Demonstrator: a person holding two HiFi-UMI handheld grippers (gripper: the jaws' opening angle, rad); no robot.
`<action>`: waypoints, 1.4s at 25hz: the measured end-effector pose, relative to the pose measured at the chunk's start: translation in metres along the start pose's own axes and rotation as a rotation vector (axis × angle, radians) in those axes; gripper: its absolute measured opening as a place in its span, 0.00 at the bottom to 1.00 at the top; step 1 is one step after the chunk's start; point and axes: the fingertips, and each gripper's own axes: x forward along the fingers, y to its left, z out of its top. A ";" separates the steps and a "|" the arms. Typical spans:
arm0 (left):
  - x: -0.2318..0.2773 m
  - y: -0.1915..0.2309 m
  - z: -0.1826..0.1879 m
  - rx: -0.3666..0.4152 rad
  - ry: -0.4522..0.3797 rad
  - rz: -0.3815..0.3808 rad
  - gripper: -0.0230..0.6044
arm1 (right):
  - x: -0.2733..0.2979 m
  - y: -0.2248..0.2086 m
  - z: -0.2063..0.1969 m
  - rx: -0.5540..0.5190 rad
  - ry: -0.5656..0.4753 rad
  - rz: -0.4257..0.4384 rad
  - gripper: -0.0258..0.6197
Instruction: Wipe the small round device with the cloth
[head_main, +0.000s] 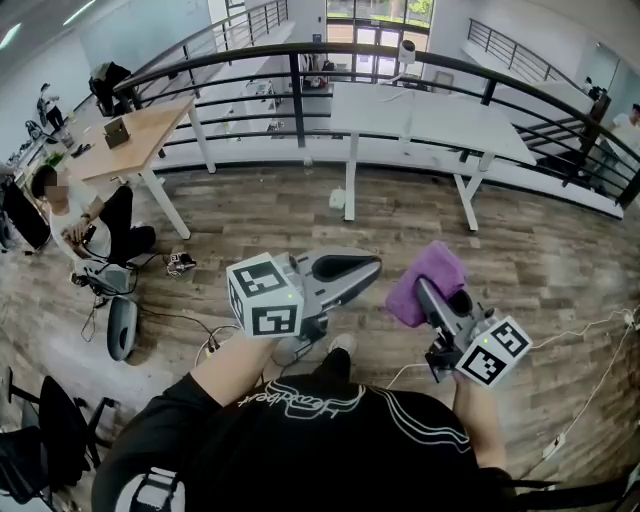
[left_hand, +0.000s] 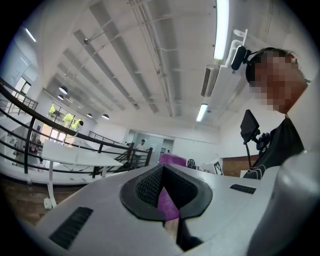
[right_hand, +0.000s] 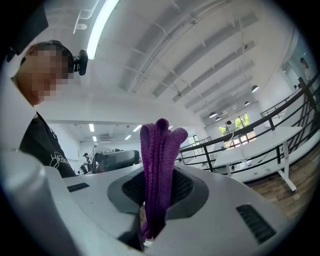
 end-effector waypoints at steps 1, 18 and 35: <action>0.002 0.004 0.001 0.000 0.000 -0.001 0.05 | 0.002 -0.004 0.000 0.000 0.002 -0.003 0.13; 0.046 0.169 -0.003 -0.022 0.007 -0.010 0.05 | 0.101 -0.142 -0.012 0.023 0.014 -0.059 0.13; 0.146 0.553 0.059 -0.086 0.045 -0.014 0.05 | 0.338 -0.424 0.034 0.080 0.031 -0.191 0.13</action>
